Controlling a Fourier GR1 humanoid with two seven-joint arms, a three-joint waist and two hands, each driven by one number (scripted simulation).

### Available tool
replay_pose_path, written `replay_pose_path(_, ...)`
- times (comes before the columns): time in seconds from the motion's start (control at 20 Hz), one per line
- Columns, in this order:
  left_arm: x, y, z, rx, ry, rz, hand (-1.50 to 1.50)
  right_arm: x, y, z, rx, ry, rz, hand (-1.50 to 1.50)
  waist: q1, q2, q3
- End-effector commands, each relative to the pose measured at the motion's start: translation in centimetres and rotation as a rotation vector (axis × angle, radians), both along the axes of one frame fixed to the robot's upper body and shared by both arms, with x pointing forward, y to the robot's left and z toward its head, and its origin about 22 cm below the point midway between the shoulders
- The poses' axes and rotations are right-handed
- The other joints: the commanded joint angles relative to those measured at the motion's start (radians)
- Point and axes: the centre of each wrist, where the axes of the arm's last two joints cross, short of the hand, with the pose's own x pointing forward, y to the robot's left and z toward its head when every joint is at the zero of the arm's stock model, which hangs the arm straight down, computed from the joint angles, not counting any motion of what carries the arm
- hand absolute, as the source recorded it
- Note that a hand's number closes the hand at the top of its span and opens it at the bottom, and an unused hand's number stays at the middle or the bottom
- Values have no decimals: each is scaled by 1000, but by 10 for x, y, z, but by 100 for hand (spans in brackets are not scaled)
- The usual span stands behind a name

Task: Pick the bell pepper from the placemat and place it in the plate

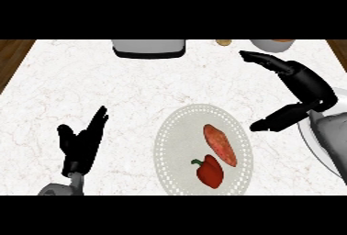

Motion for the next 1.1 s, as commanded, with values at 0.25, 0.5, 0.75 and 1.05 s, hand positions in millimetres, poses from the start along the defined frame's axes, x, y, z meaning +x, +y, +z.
replay_pose_path(0.25,-11,3,-17,-1,71,-12,0,-27,28,30,-486,-12,160,-150,-16,0,-6)
replay_pose_path(0.5,-11,3,-6,-17,68,-5,0,-56,49,29,-610,0,135,-150,-16,-1,-6)
replay_pose_path(0.75,-11,10,-6,-27,67,11,0,-89,88,21,-620,-10,125,-150,-13,0,-6)
replay_pose_path(1.05,-20,7,-26,-10,68,-12,0,-100,101,2,-742,24,99,-150,-10,3,-6)
